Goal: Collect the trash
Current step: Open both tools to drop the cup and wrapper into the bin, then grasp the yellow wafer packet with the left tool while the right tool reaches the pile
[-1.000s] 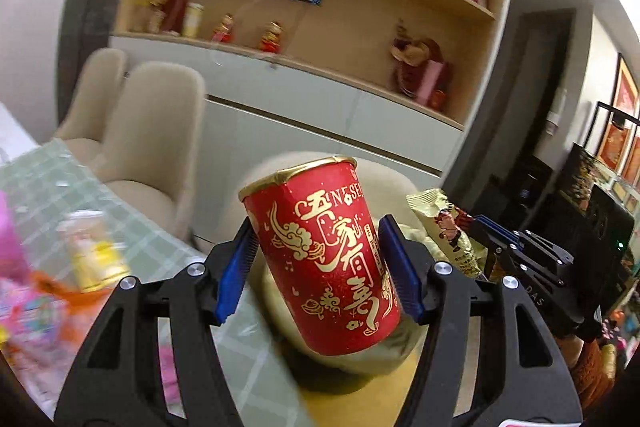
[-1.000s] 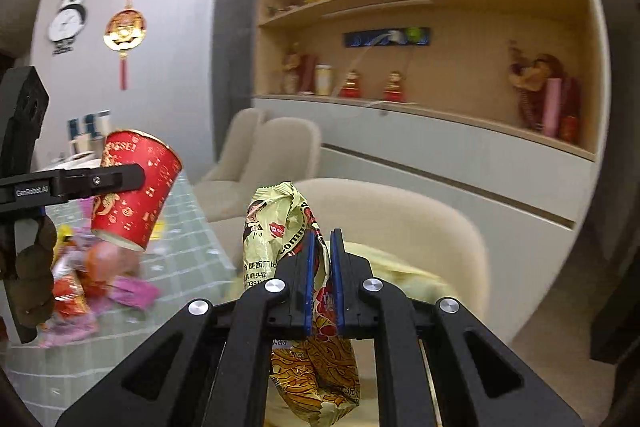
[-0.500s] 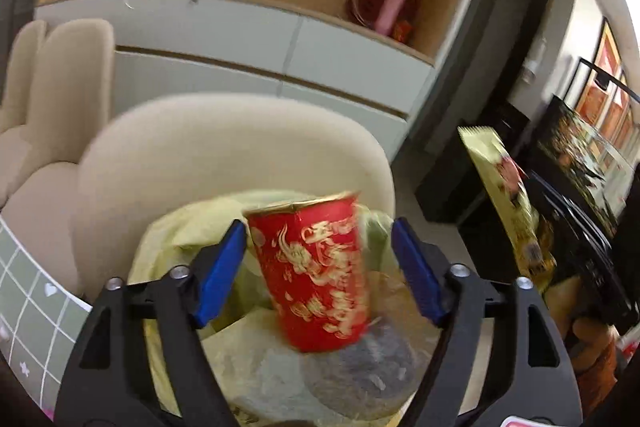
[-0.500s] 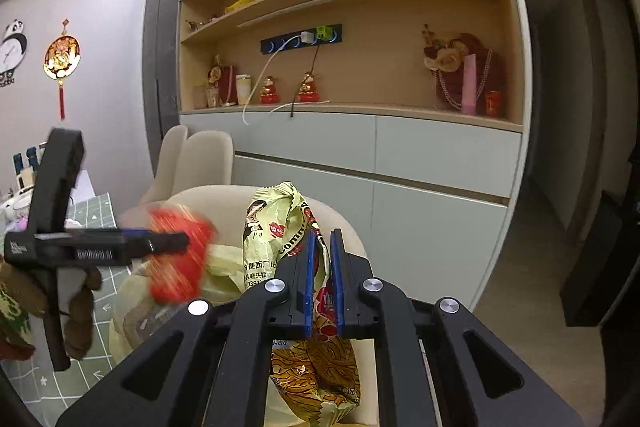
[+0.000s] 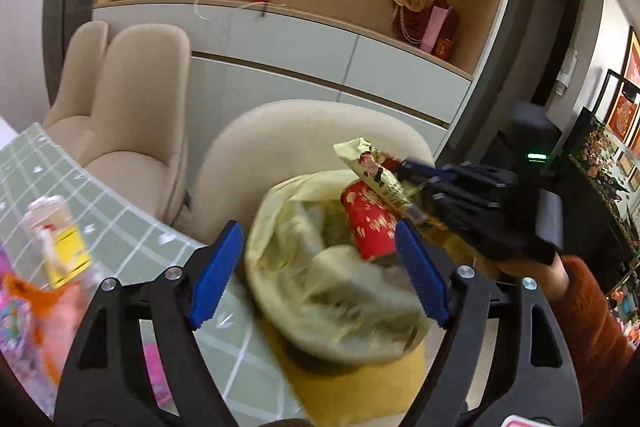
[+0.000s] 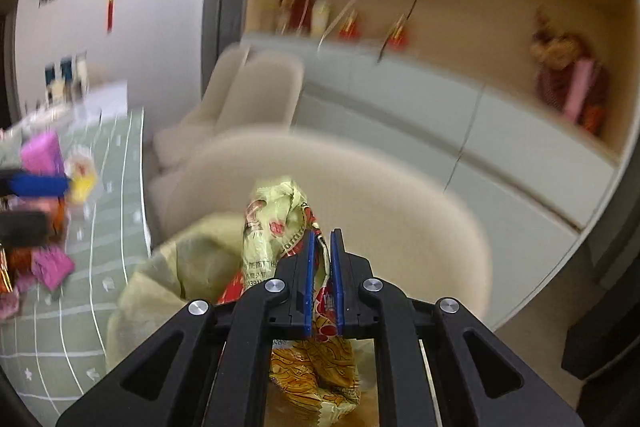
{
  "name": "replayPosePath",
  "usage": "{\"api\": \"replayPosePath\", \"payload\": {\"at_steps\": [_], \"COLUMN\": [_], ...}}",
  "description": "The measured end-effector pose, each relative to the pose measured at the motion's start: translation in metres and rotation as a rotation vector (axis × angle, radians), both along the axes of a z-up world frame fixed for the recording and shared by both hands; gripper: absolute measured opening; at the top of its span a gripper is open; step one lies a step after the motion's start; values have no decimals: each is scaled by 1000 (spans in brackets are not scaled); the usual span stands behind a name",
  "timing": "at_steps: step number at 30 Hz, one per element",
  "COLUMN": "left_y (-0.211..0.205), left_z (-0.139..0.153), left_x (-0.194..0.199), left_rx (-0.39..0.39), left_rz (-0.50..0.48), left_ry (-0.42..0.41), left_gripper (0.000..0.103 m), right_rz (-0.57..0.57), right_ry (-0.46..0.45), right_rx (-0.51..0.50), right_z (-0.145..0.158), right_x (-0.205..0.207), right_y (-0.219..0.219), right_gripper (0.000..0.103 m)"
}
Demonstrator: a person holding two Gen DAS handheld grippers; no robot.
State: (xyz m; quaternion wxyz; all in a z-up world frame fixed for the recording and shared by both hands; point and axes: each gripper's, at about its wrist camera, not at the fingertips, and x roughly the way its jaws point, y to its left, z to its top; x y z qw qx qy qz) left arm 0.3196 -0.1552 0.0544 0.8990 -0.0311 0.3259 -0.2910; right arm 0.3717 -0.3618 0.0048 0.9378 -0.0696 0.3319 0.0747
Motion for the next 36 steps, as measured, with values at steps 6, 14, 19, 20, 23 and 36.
{"api": "replayPosePath", "payload": {"at_steps": [6, 14, 19, 20, 23, 36], "left_y": [48, 88, 106, 111, 123, 212], "left_z": [-6, -15, -18, -18, -17, -21], "left_x": [-26, -41, -52, -54, -57, -79], "left_rx": [30, 13, 1, -5, -18, -14], "left_rz": [36, 67, 73, 78, 98, 212], "left_ry": [6, 36, 32, 29, 25, -23], "left_gripper": [75, 75, 75, 75, 75, 75], "right_rz": [64, 67, 33, 10, -34, -139], "right_ry": [131, 258, 341, 308, 217, -59], "right_rx": [-39, -128, -152, -155, -105, 53], "right_z": [-24, -29, -45, -42, -28, 10], "right_x": [2, -14, -19, -22, -33, -96], "right_y": [10, 17, 18, 18, 13, 27], "right_gripper": [9, 9, 9, 10, 24, 40]}}
